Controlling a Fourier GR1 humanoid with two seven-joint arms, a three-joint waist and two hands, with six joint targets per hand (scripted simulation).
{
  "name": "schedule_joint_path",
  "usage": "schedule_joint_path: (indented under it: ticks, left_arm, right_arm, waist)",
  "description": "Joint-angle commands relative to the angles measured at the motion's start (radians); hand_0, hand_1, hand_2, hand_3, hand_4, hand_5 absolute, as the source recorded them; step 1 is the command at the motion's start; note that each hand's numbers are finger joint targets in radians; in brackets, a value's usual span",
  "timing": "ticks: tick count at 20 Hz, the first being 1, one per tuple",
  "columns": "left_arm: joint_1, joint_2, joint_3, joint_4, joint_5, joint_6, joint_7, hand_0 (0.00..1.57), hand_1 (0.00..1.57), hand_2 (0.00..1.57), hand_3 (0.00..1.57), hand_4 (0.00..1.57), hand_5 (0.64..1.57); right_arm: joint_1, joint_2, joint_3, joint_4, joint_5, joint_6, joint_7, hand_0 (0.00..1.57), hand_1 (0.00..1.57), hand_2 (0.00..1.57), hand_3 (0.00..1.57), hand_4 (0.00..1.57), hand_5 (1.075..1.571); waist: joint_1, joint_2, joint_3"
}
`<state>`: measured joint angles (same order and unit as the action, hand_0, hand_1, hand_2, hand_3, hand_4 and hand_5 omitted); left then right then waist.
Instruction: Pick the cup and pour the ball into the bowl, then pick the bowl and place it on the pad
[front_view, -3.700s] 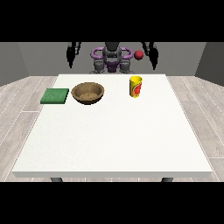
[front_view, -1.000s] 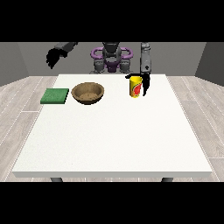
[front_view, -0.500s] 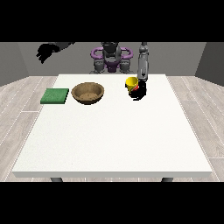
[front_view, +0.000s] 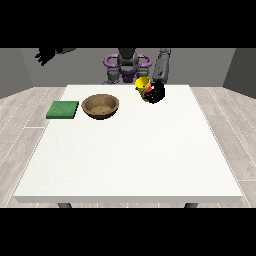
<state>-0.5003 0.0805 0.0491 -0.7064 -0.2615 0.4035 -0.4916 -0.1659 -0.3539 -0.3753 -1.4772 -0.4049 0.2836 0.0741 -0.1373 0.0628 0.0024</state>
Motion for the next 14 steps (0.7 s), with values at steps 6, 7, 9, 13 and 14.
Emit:
schedule_joint_path:
  ticks: [6,7,9,13,14]
  left_arm:
    - [-0.134,0.041,-0.312,0.107,-0.497,0.258,0.379,1.36,1.36,1.57,1.57,1.46,1.535]
    - [-0.175,0.035,-0.337,0.129,-0.548,0.269,0.44,1.35,1.35,1.57,1.57,1.44,1.54]
    - [-0.228,-0.009,-0.383,0.161,-0.625,0.247,0.572,1.35,1.35,1.57,1.57,1.44,1.54]
    - [-0.325,-0.077,-0.423,0.18,-0.712,0.198,0.749,1.35,1.35,1.57,1.57,1.44,1.54]
    - [-0.349,-0.075,-0.441,0.171,-0.732,0.118,0.757,1.36,1.36,1.57,1.57,1.44,1.545]
  right_arm:
    - [0.01,-0.011,-0.005,0.128,0.007,0.025,0.005,0.0,0.0,0.0,0.15,0.67,1.561]
    - [0.001,-0.009,-0.005,0.146,0.005,0.039,-0.016,0.0,0.0,0.0,0.1,0.67,1.559]
    - [0.004,-0.017,-0.014,0.178,0.023,0.036,-0.036,0.0,0.0,0.0,0.1,0.68,1.559]
    - [-0.04,-0.085,-0.07,0.263,-0.045,0.12,-0.05,0.0,0.0,0.0,0.0,0.69,1.56]
    - [-0.032,-0.097,-0.083,0.297,-0.036,0.098,-0.029,0.0,0.0,0.0,0.0,0.68,1.559]
  waist:
    - [0.008,-0.124,0.006]
    - [0.009,-0.1,0.0055]
    - [0.021,-0.118,0.0021]
    - [0.015,-0.08,-0.0006]
    - [0.059,-0.125,-0.0006]
